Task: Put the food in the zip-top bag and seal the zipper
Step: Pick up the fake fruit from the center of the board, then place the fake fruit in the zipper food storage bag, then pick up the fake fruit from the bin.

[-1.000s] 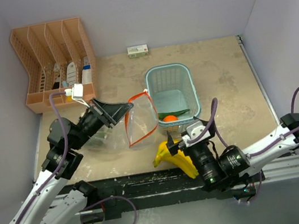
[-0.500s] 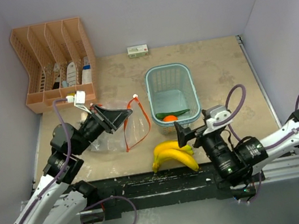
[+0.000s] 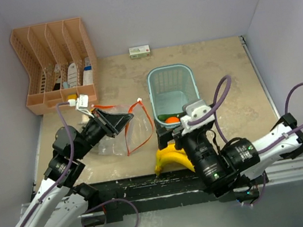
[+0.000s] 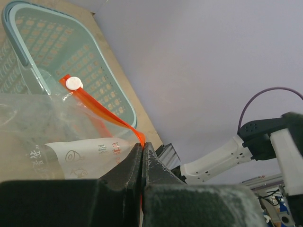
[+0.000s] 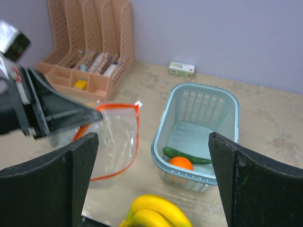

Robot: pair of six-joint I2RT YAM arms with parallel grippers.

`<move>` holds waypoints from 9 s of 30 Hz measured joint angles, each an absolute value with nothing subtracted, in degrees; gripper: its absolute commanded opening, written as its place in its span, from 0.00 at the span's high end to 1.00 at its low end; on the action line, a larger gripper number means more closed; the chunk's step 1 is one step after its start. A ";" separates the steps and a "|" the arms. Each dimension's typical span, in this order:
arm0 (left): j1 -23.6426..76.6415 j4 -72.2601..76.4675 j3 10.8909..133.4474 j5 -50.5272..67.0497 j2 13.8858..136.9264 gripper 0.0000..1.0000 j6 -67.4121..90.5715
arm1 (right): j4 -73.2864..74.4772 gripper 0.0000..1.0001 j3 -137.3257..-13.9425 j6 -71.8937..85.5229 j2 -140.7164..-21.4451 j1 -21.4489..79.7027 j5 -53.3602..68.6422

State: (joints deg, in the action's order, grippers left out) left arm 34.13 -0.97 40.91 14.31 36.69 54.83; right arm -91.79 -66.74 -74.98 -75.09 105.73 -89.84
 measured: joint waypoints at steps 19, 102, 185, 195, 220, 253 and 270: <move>34.13 -2.39 41.69 14.39 33.41 1.00 52.88 | 7.27 0.00 -102.83 0.75 -70.59 69.91 -35.99; 34.13 -2.85 29.98 7.62 35.51 1.00 48.40 | 34.54 1.00 -33.63 63.46 -57.30 83.48 -31.14; 34.13 -6.94 49.74 11.38 43.57 1.00 41.21 | 74.74 1.00 -90.04 62.61 -103.20 101.73 -84.58; 34.13 -0.95 49.69 25.36 47.57 1.00 45.58 | 74.63 1.00 -89.62 62.00 -103.48 101.91 -84.60; 34.13 -3.86 51.40 47.18 44.34 1.00 49.54 | 75.29 0.47 -103.46 48.53 -109.03 101.25 -84.77; 34.15 -10.22 51.35 36.38 42.30 1.00 48.62 | 71.16 0.01 -99.66 61.19 -86.70 100.95 -81.71; 34.15 -21.65 51.83 22.79 39.22 1.00 38.26 | 25.39 0.00 -81.10 34.85 -73.14 63.57 -41.43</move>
State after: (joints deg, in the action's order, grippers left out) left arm 34.15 -21.65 51.83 22.79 39.22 38.26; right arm 25.39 -81.10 34.85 -73.14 63.57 -41.43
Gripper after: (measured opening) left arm 0.006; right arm 0.994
